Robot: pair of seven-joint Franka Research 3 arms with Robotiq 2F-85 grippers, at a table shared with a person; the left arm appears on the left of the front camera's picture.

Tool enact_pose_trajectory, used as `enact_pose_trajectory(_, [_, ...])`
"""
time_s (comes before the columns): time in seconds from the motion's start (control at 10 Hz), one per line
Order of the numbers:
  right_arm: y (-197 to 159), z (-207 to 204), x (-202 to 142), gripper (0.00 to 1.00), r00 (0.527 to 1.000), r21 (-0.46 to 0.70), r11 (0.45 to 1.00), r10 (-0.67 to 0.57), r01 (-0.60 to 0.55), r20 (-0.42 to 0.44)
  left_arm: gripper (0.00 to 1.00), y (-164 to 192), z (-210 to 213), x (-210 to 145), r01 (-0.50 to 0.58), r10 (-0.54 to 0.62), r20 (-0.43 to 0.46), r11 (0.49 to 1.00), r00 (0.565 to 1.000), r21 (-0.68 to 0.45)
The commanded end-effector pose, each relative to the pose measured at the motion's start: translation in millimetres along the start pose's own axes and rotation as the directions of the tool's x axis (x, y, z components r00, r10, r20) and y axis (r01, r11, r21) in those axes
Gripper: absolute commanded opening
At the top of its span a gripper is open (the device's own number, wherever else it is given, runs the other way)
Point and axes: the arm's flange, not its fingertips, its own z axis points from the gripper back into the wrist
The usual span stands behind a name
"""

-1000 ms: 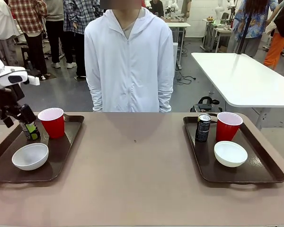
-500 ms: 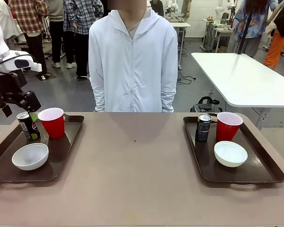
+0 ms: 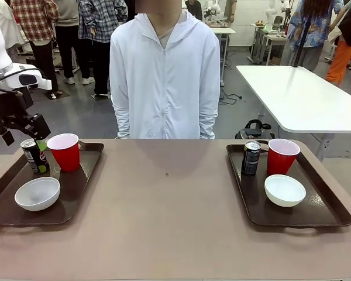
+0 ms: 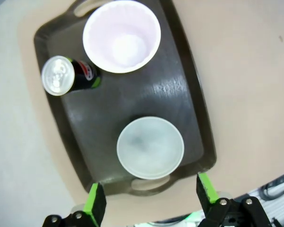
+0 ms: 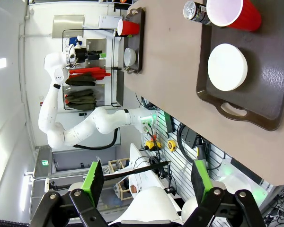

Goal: Prepare tableware on both trays.
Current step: Pick up a Picnic Bowl from the table and place it on a Handle tray.

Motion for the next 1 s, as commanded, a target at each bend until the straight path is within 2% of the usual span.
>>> enact_pose_trajectory(0.0, [-2, -4, -4, 0.96, 1.000, -0.012, 1.000, 0.004, -0.004, -0.001, 1.00, 2, -1, 2, 0.015, -0.014, 0.016, 1.000, 1.000, -0.013])
enact_pose_trajectory(0.2, [-2, -4, -4, 0.96, 1.000, -0.012, 1.000, 0.004, -0.004, -0.001, 1.00, 0, 0, 0, 0.000, 0.000, 0.000, 1.000, 1.000, 0.000])
enact_pose_trajectory(0.3, [-2, -4, -4, 0.96, 1.000, -0.012, 1.000, 0.004, -0.004, -0.001, 1.00, 11, 21, 10, 0.035, -0.027, 0.071, 0.993, 0.997, -0.114])
enact_pose_trajectory(0.4, [-2, -4, -4, 0.96, 1.000, -0.012, 1.000, 0.004, -0.004, -0.001, 1.00, 23, 26, 2, 0.021, 0.017, 0.142, 0.966, 0.990, -0.258])
enact_pose_trajectory(0.6, [-2, -4, -4, 0.96, 1.000, -0.012, 1.000, 0.004, -0.004, -0.001, 1.00, 87, 48, -2, 0.046, 0.063, 0.187, 0.848, 0.980, -0.527])
enact_pose_trajectory(0.7, [-2, -4, -4, 0.96, 1.000, -0.012, 1.000, 0.004, -0.004, -0.001, 1.00, 108, 45, -22, 0.072, 0.102, 0.239, 0.781, 0.966, -0.621])
enact_pose_trajectory(0.8, [-2, -4, -4, 0.96, 1.000, -0.012, 1.000, 0.004, -0.004, -0.001, 1.00, 141, 53, -21, 0.075, 0.130, 0.244, 0.727, 0.961, -0.682])
enact_pose_trajectory(0.9, [-2, -4, -4, 0.96, 1.000, -0.012, 1.000, 0.004, -0.004, -0.001, 1.00, 175, 46, -30, 0.024, 0.192, 0.188, 0.637, 0.963, -0.770])
